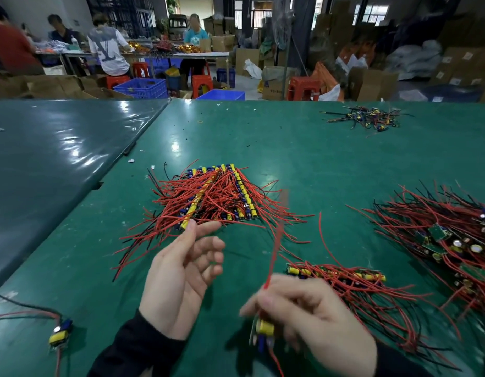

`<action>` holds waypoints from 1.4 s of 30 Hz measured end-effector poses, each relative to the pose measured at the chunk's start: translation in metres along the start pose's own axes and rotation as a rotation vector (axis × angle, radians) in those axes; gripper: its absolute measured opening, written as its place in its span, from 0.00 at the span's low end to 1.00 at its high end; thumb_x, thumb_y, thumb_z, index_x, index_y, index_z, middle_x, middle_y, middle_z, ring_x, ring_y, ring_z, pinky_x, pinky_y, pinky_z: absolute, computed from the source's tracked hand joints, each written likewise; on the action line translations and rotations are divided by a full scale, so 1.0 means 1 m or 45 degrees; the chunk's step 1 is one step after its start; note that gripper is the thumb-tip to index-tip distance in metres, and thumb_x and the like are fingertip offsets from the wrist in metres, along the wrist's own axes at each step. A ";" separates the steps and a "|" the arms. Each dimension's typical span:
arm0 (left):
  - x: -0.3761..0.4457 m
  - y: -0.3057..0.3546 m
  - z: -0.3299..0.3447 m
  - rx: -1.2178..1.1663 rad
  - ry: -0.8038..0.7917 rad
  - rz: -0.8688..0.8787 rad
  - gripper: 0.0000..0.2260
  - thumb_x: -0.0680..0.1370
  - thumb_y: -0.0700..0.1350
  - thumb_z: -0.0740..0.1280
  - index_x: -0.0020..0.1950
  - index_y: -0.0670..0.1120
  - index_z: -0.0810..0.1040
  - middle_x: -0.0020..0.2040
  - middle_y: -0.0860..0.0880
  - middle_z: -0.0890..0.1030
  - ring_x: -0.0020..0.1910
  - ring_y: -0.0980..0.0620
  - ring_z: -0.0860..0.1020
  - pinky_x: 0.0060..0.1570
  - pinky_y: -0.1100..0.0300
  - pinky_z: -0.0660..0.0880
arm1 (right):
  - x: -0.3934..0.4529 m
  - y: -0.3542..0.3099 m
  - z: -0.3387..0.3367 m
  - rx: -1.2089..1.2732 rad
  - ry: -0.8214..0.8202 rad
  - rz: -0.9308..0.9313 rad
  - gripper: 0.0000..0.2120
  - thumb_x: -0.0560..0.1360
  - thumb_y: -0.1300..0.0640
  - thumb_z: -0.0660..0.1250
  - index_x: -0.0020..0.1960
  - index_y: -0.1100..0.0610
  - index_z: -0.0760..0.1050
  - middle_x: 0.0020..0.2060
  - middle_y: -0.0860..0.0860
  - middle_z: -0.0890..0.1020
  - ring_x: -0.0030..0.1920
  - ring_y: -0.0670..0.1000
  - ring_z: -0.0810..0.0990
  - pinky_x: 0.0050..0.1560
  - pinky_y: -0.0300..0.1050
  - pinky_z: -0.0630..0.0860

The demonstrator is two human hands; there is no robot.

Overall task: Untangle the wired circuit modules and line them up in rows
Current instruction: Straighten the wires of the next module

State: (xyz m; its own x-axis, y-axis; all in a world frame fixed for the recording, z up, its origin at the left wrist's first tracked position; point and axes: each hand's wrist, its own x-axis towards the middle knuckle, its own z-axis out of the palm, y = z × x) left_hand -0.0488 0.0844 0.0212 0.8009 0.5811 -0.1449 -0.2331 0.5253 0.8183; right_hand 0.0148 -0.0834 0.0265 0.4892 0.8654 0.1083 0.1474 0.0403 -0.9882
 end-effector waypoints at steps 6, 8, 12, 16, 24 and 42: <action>-0.005 -0.015 -0.001 0.241 -0.263 -0.355 0.11 0.80 0.35 0.56 0.48 0.36 0.79 0.33 0.41 0.80 0.26 0.51 0.78 0.25 0.64 0.76 | 0.008 0.008 -0.006 0.338 0.608 0.024 0.13 0.68 0.52 0.66 0.42 0.60 0.84 0.27 0.56 0.79 0.23 0.48 0.74 0.20 0.35 0.67; -0.009 -0.017 0.001 0.341 -0.410 -0.457 0.10 0.76 0.31 0.61 0.45 0.37 0.81 0.35 0.39 0.81 0.27 0.49 0.79 0.27 0.63 0.77 | 0.009 0.008 -0.008 0.409 0.676 0.021 0.13 0.68 0.53 0.66 0.42 0.61 0.83 0.31 0.58 0.81 0.25 0.49 0.78 0.21 0.36 0.70; -0.016 -0.021 0.007 0.587 -0.621 -0.344 0.11 0.65 0.33 0.75 0.45 0.37 0.79 0.36 0.40 0.82 0.28 0.49 0.80 0.28 0.62 0.77 | 0.008 0.007 -0.009 0.459 0.747 0.014 0.10 0.66 0.55 0.68 0.43 0.60 0.83 0.34 0.59 0.84 0.29 0.53 0.82 0.24 0.36 0.74; -0.018 -0.025 0.015 0.526 -0.502 -0.073 0.14 0.65 0.38 0.76 0.50 0.40 0.81 0.35 0.41 0.81 0.27 0.48 0.79 0.27 0.62 0.75 | 0.007 0.005 -0.008 0.446 0.743 -0.011 0.10 0.66 0.56 0.69 0.44 0.59 0.84 0.38 0.60 0.85 0.33 0.55 0.84 0.28 0.38 0.77; -0.015 -0.018 0.015 0.235 -0.237 0.183 0.15 0.60 0.47 0.72 0.45 0.46 0.86 0.35 0.47 0.82 0.27 0.54 0.78 0.25 0.66 0.73 | 0.002 0.004 0.000 0.130 0.644 -0.247 0.08 0.62 0.58 0.74 0.40 0.53 0.86 0.33 0.53 0.85 0.34 0.47 0.83 0.34 0.35 0.77; -0.018 -0.025 0.015 0.575 -0.009 0.675 0.05 0.69 0.42 0.69 0.37 0.42 0.83 0.39 0.47 0.85 0.34 0.58 0.81 0.31 0.64 0.78 | 0.004 0.008 -0.007 0.370 0.387 0.144 0.06 0.71 0.60 0.70 0.40 0.63 0.82 0.37 0.61 0.84 0.36 0.58 0.84 0.32 0.40 0.79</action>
State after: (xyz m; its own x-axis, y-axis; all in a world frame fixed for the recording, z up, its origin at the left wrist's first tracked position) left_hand -0.0491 0.0517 0.0116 0.6462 0.6831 0.3403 -0.3426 -0.1389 0.9292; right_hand 0.0240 -0.0826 0.0197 0.7254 0.6881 -0.0182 -0.1483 0.1304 -0.9803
